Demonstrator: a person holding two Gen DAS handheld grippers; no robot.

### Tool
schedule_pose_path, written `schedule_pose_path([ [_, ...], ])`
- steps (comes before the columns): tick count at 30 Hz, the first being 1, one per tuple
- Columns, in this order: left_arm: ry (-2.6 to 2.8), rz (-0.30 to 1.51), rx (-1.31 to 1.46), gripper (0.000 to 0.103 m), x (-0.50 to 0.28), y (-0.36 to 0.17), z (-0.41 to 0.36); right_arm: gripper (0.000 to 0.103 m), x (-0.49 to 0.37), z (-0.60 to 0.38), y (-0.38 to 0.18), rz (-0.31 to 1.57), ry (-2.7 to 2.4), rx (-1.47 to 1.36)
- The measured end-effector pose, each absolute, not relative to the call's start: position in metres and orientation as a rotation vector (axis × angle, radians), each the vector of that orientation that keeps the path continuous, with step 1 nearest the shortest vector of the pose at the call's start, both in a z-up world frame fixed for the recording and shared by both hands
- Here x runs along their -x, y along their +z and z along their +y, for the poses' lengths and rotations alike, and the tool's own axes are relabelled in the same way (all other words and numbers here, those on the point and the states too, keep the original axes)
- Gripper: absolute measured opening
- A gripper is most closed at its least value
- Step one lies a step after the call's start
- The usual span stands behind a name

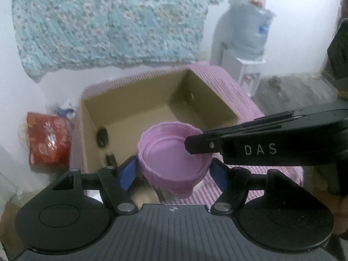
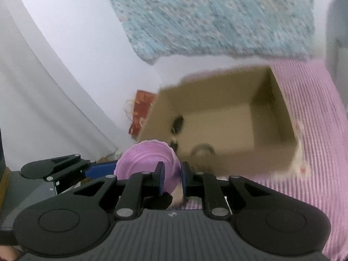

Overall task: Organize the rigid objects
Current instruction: 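Carry the pink lid into the box and open the right gripper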

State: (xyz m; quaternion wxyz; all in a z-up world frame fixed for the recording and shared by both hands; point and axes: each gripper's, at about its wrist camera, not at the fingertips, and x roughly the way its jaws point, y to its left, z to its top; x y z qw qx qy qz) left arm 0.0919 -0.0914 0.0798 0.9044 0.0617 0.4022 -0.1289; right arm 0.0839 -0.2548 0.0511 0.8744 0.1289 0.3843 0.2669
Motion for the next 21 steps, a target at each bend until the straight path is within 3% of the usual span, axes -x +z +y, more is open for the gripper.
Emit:
schedule_pose_path([
  [8, -0.208, 0.936, -0.093, 0.071, -0.197, 0.074, -0.077, 0.017, -0.211, -0.24, 0.052, 0.898, 0.612, -0.294],
  [21, -0.072, 1.257, -0.085, 0.071, -0.301, -0.016, -0.062, 0.017, -0.347, -0.215, -0.059, 1.225, 0.619, -0.324],
])
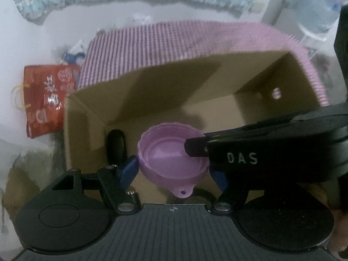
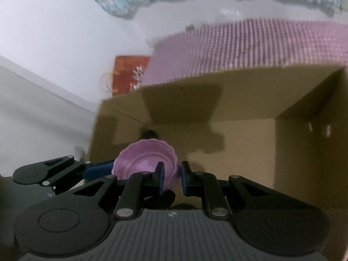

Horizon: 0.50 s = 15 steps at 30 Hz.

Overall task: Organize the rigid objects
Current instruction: 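Carry the pink lid into the box and open the right gripper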

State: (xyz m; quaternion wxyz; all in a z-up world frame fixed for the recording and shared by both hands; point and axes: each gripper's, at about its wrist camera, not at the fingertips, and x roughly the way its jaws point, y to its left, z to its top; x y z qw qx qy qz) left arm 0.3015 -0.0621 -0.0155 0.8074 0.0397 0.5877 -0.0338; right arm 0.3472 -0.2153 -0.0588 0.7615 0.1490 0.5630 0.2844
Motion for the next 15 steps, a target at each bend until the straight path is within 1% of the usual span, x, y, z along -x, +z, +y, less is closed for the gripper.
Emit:
schedule_pose_path([
  [4, -0.049, 1.296, -0.128, 0.071, -0.308, -0.031, -0.064, 0.017, -0.36, -0.208, -0.086, 1.291, 0.619, -0.323],
  [9, -0.014, 1.333, -0.131, 0.072, -0.312, -0.045, -0.06, 0.019, -0.368, -0.198, -0.107, 1.33, 0.621, -0.339],
  [15, 0.003, 1.32, -0.116, 0.072, -0.308, -0.041, -0.056, 0.02, -0.367, -0.201, -0.119, 1.348, 0.615, -0.412],
])
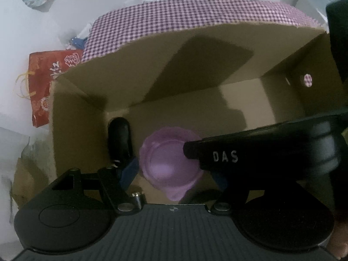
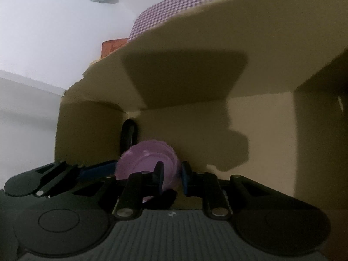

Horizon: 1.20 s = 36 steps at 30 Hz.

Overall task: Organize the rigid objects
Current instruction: 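Carry the pink lid into the box and open the right gripper, then withdraw the right gripper from the box back toward the table objects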

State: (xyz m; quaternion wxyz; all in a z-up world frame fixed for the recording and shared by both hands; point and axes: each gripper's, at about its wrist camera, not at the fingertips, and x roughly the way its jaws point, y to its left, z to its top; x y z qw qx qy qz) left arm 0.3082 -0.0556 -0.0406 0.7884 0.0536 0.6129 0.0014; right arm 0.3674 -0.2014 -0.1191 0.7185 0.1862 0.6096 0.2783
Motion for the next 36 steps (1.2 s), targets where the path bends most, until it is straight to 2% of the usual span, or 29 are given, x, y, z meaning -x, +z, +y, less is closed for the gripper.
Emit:
schedule_pose_path([
  [2, 0.007, 1.31, -0.104, 0.073, -0.306, -0.035, -0.054, 0.026, -0.367, -0.207, -0.121, 1.347, 0.625, -0.464],
  [12, 0.006, 1.194, -0.028, 0.073, -0.28, 0.019, -0.05, 0.026, -0.348, -0.249, -0.075, 1.189, 0.659, -0.633],
  [22, -0.092, 1.005, 0.032, 0.073, -0.207, 0.088, -0.063, 0.027, -0.236, -0.34, -0.006, 0.911, 0.683, -0.795],
  [25, -0.122, 0.954, 0.039, 0.073, -0.175, 0.098, -0.068, 0.041, -0.188, -0.365, 0.007, 0.819, 0.657, -0.822],
  [27, -0.143, 0.929, 0.054, 0.076, -0.152, 0.098, -0.072, 0.044, -0.159, -0.379, 0.009, 0.779, 0.625, -0.838],
  [32, -0.179, 0.908, 0.046, 0.093, -0.109, 0.083, -0.085, 0.044, -0.103, -0.393, -0.01, 0.791, 0.512, -0.855],
  [34, -0.209, 0.92, 0.055, 0.093, -0.096, 0.074, -0.088, 0.045, -0.085, -0.395, -0.017, 0.807, 0.462, -0.835],
  [36, -0.236, 0.944, 0.082, 0.094, -0.086, 0.063, -0.089, 0.053, -0.071, -0.393, -0.018, 0.811, 0.404, -0.782],
])
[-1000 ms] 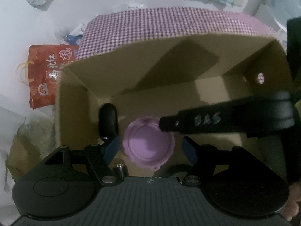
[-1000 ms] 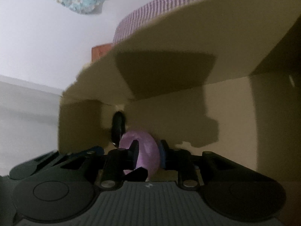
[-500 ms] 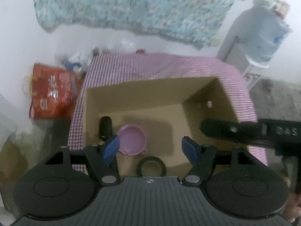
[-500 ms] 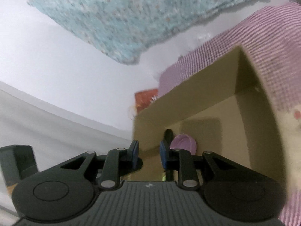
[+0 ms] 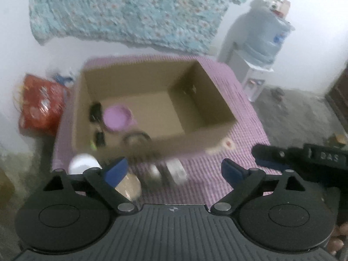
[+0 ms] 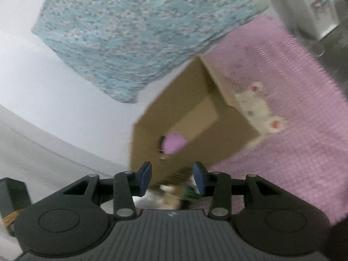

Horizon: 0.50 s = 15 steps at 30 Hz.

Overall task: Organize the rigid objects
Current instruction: 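Withdraw the right gripper from the box back toward the table objects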

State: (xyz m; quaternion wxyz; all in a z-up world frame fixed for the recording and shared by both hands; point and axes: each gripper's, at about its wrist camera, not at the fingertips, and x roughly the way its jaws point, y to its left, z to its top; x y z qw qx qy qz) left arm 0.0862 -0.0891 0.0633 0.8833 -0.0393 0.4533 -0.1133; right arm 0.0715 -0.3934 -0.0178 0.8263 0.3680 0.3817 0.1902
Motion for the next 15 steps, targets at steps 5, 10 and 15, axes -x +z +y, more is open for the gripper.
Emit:
schedule_pose_path([
  [5, -0.26, 0.958, 0.152, 0.099, -0.071, 0.046, -0.082, 0.073, -0.045, -0.381, -0.009, 0.787, 0.303, -0.621],
  [10, -0.261, 0.928, 0.114, 0.102, -0.055, 0.043, -0.082, 0.102, -0.023, -0.366, 0.013, 0.715, 0.245, -0.475],
  [15, -0.279, 0.916, 0.134, 0.103, -0.045, 0.04, -0.078, 0.103, -0.012, -0.348, 0.031, 0.654, 0.174, -0.321],
])
